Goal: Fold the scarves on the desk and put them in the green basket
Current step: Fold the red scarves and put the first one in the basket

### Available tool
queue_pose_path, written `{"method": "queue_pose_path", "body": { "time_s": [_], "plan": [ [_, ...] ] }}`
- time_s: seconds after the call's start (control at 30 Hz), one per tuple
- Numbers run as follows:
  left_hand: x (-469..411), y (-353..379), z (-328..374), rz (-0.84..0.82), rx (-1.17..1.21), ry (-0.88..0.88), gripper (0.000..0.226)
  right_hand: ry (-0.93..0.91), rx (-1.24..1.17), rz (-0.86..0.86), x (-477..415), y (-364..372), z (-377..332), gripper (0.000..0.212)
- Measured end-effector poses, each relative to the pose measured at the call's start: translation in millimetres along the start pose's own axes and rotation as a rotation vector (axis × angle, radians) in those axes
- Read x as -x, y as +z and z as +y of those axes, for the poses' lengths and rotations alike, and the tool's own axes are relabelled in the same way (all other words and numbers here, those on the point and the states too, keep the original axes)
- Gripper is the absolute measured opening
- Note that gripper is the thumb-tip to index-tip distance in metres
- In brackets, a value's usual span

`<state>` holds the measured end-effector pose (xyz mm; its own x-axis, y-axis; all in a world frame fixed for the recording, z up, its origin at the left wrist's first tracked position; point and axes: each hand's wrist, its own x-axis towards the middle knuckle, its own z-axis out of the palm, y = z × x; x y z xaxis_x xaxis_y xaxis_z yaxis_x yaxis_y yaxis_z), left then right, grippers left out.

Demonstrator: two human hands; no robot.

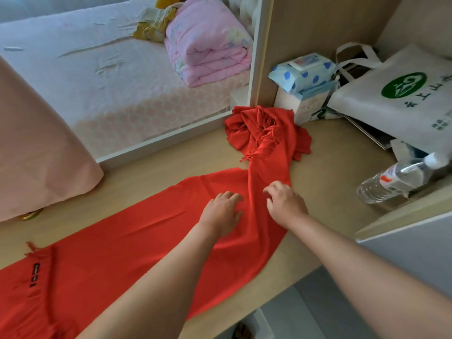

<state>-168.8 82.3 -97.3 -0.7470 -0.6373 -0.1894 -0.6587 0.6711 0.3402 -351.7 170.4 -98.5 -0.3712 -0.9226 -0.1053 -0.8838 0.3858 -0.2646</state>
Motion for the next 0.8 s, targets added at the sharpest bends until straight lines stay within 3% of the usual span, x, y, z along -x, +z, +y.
{"method": "queue_pose_path", "body": {
  "time_s": [0.13,0.23,0.33,0.5,0.67,0.8],
  "plan": [
    [-48,-8,11,0.039,0.058,0.003,0.047,0.181,0.07,-0.024,-37,6,17,0.05],
    [-73,-6,20,0.038,0.065,0.024,0.049,0.212,0.089,0.019,-42,18,30,0.034],
    [-85,-1,27,0.028,0.048,0.058,0.053,0.236,-0.053,0.121,-39,22,37,0.019],
    [-86,-4,29,0.062,0.086,0.107,0.061,0.242,-0.298,0.224,-37,6,32,0.018],
    [-79,-19,27,0.072,0.118,0.114,0.063,0.31,-0.512,0.191,-36,-7,10,0.017],
    [-62,-30,13,0.196,0.077,0.194,0.062,0.186,-0.71,0.091,-27,-13,-26,0.015]
  ]
}}
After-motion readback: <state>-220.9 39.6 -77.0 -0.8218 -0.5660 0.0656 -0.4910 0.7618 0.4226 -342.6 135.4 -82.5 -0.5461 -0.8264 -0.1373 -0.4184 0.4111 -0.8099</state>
